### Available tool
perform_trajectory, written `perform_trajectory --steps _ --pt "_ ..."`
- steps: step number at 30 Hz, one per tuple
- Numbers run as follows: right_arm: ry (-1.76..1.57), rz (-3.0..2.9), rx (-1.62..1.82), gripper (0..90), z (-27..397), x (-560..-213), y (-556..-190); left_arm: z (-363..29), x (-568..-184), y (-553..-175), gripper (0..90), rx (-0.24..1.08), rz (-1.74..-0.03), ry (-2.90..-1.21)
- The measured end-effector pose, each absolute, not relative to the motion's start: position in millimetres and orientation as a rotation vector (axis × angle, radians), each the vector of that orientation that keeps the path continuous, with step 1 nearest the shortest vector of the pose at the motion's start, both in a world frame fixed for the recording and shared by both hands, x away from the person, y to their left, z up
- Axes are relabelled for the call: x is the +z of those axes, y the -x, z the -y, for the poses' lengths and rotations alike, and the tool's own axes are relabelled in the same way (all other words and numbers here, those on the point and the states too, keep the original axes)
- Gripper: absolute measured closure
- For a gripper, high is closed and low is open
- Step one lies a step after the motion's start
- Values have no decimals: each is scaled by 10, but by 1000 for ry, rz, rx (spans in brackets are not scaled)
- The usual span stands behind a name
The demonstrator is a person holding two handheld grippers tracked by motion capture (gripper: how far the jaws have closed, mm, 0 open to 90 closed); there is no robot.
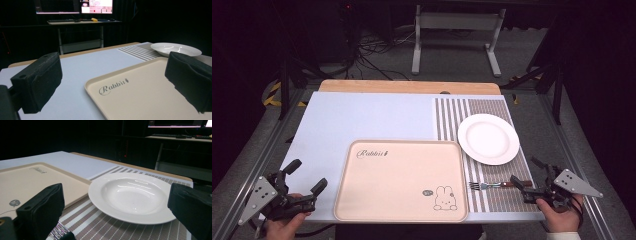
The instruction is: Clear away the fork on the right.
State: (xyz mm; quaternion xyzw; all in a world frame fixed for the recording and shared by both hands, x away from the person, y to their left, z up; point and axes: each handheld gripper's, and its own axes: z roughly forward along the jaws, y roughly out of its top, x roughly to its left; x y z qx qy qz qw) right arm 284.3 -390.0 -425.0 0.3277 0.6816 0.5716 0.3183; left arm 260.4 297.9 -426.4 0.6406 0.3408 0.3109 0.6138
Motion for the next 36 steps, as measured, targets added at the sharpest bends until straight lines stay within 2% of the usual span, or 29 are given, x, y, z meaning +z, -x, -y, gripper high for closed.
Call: perform_trajectory --steps 15,36 --pt "-863 -1790 1514 17 3926 -4244 -2856 -2976 -4266 -2604 20 717 -789 -1478" --pt "-754 -2066 1438 18 3571 -3905 -3309 -2975 -4272 -2607 19 716 -794 -1483"
